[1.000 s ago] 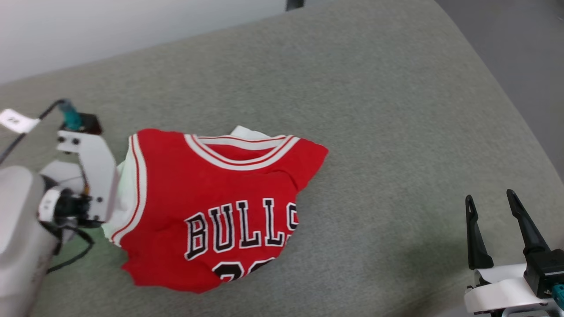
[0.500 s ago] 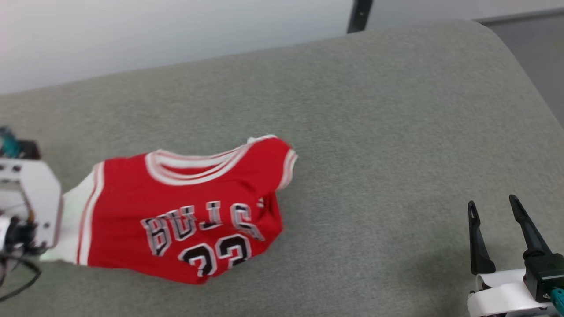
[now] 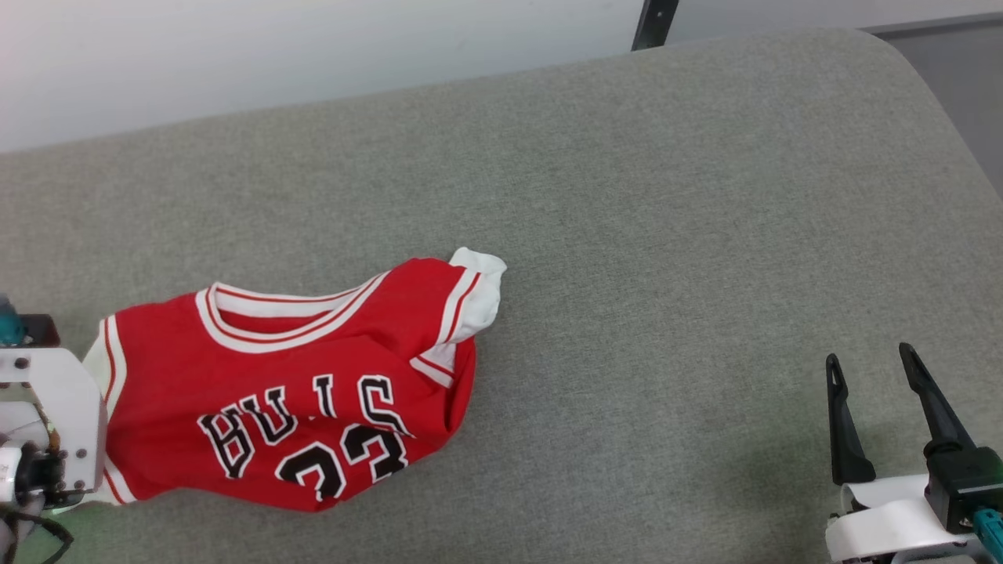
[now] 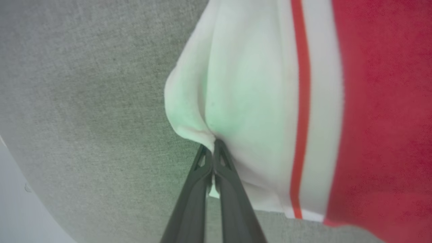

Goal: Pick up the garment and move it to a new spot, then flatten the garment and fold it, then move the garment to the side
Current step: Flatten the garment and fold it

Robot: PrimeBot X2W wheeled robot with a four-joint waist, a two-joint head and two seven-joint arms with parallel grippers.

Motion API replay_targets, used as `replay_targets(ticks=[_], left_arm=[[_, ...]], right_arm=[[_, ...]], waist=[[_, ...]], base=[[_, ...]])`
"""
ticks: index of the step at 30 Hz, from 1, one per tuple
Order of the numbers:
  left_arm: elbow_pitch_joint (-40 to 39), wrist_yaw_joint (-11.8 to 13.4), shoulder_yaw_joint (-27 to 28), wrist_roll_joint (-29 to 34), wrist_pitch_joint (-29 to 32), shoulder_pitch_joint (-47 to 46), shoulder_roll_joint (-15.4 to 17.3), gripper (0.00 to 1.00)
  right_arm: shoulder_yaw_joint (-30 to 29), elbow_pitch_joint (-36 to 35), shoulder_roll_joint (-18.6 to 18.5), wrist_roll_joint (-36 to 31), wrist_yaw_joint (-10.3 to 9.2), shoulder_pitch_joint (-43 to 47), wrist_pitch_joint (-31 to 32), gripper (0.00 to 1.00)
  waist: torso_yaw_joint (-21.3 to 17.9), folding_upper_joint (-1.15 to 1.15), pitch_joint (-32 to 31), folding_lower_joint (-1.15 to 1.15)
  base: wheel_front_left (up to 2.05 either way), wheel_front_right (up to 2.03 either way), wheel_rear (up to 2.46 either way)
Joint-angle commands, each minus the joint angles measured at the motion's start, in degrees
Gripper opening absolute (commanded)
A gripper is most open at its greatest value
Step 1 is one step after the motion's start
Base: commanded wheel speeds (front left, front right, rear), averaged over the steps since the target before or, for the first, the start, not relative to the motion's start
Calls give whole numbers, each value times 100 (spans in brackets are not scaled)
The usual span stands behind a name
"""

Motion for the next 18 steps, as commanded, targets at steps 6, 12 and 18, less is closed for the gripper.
replay_targets(ticks=[6, 12, 18], left_arm=[[174, -31, -36, -88, -196, -11, -249, 31], [53, -173, -95, -67, -110, -147, -136, 90], [-253, -298, -146, -51, -325, -64, -138, 100]], right_arm=[[-32, 89, 7, 8, -6, -45, -5, 100], [-8, 193, 7, -50, -6, 103, -5, 100], [46, 220, 7, -97, -6, 271, -5, 100]], waist=[[-38, 0, -63, 0], [103, 0, -479, 0], [311, 0, -932, 0]], base=[[0, 0, 0], [0, 0, 0], [0, 0, 0]])
